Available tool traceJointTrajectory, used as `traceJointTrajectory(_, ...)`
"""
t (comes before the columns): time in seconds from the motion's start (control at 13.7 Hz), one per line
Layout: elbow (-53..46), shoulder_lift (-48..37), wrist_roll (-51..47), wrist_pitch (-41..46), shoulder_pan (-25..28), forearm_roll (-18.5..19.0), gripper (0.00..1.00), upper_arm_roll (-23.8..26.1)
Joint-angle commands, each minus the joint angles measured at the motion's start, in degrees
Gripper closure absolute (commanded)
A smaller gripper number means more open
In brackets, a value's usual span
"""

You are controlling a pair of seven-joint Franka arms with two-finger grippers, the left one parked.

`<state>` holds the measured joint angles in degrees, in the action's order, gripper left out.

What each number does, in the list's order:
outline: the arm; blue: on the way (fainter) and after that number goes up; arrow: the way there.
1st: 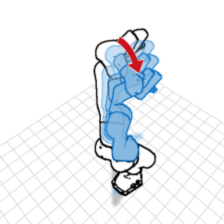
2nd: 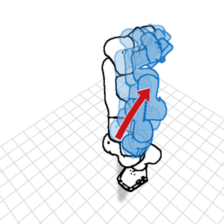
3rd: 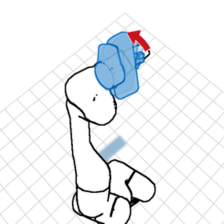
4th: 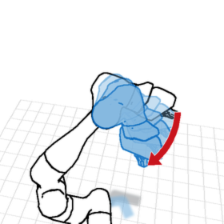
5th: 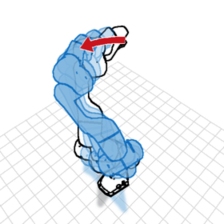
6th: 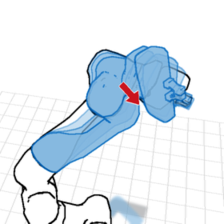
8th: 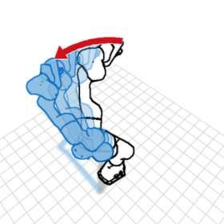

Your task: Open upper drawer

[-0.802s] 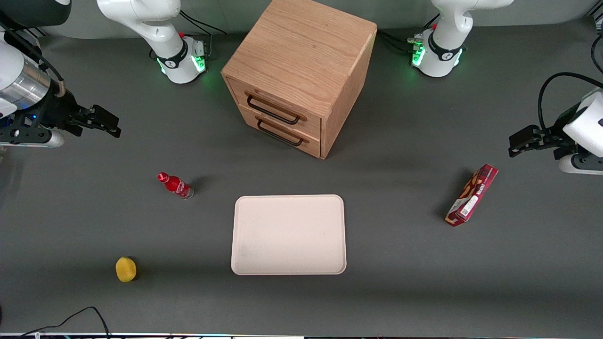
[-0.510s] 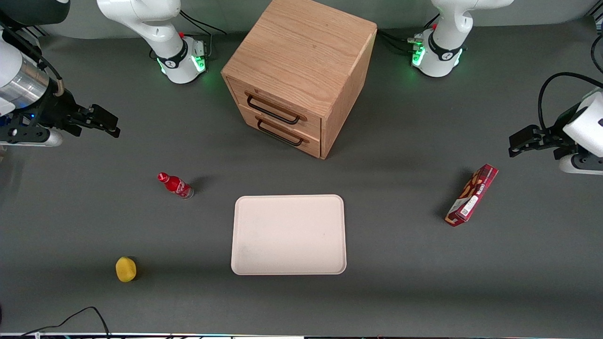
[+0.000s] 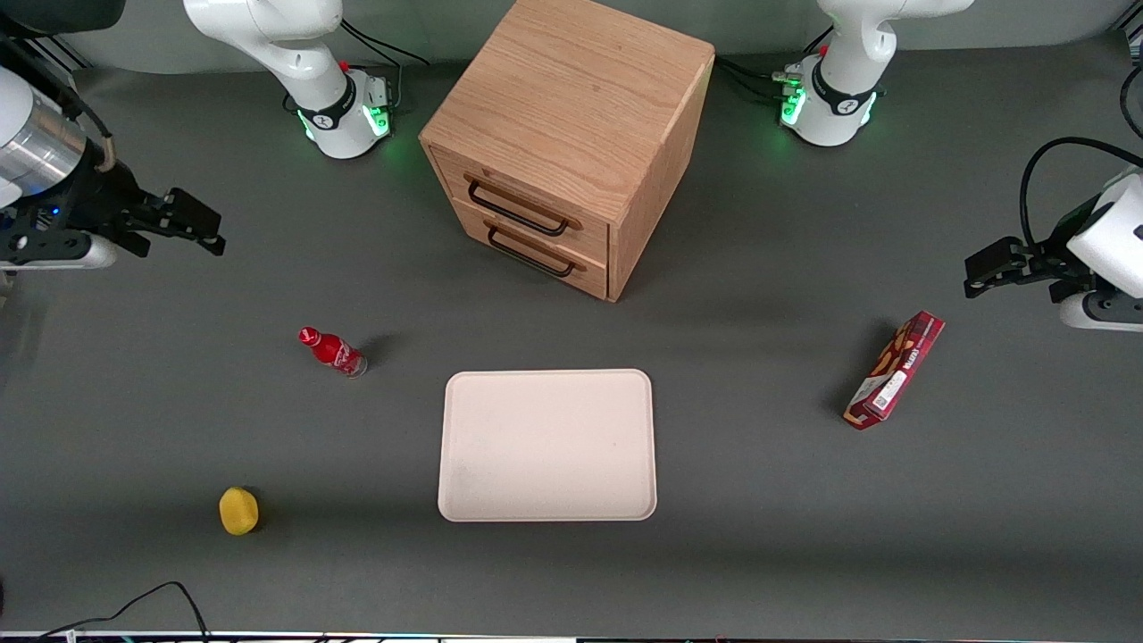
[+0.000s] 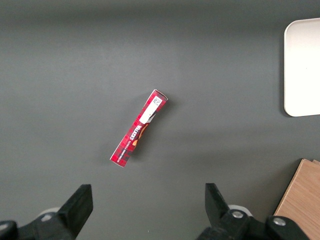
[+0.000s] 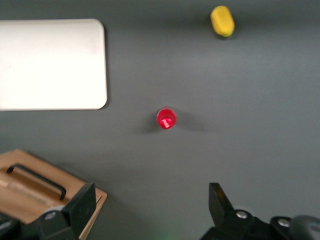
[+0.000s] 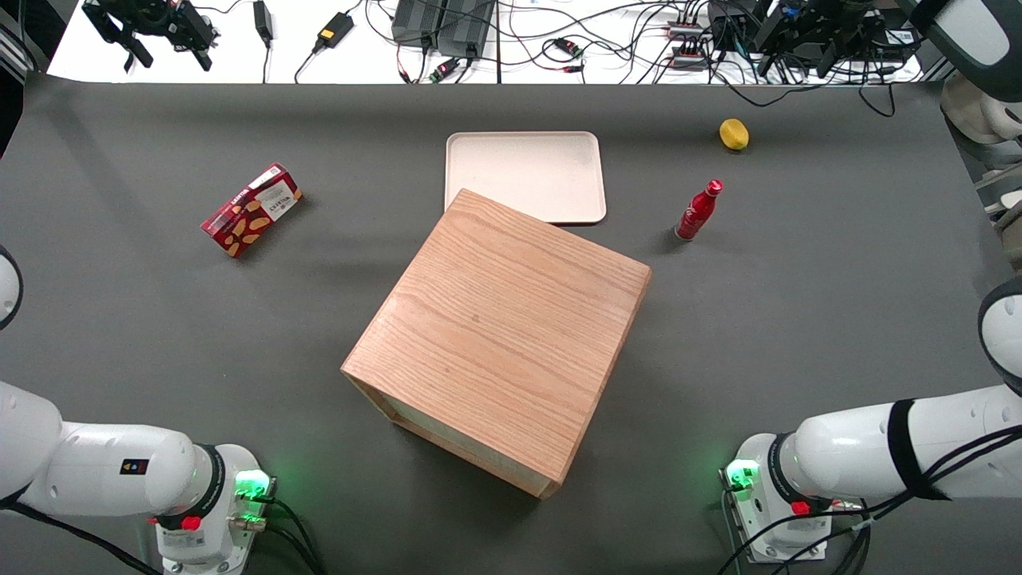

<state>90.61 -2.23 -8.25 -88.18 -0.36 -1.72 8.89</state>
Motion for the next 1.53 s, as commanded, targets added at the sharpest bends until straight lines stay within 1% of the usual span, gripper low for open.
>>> traceJointTrajectory(0.0,-2.8,0.56,1.49,4.06,0.54,-2.75,0.0,4.28)
traceJointTrajectory(0.15,-2.89,1.09,1.57,4.51,0.54,-4.77,0.0,8.24)
traceJointTrajectory(0.29,-4.64,3.63,1.93,4.33,0.71,-8.81,0.0,11.92)
traceJointTrajectory(0.36,-6.3,5.73,4.28,4.33,0.71,-9.78,0.0,13.77)
traceJointTrajectory(0.44,-7.8,8.19,9.17,4.33,0.71,-10.14,0.0,15.35)
traceJointTrajectory(0.51,-8.68,10.39,15.49,4.33,0.71,-10.4,0.0,15.72)
traceJointTrajectory(0.58,-8.69,12.06,21.29,4.33,0.71,-13.28,0.0,16.16)
traceJointTrajectory(0.66,-8.26,13.21,24.74,4.24,0.71,-17.92,0.0,16.16)
traceJointTrajectory(0.73,-8.08,14.61,25.56,4.33,0.71,-19.88,0.0,16.16)
traceJointTrajectory(0.88,-8.08,17.77,25.74,4.16,1.41,-20.69,0.0,17.38)
traceJointTrajectory(0.95,-7.99,19.18,27.31,4.07,1.42,-20.51,0.0,18.61)
traceJointTrajectory(1.02,-7.12,20.5,30.02,3.2,1.5,-20.34,0.0,18.8)
traceJointTrajectory(1.09,-5.02,20.51,31.44,1.27,1.59,-20.34,0.0,19.15)
traceJointTrajectory(1.31,0.87,19.55,31.63,-4.79,1.59,-19.64,0.0,22.13)
traceJointTrajectory(1.46,5.26,18.24,31.63,-9.79,1.42,-17.53,0.0,24.41)
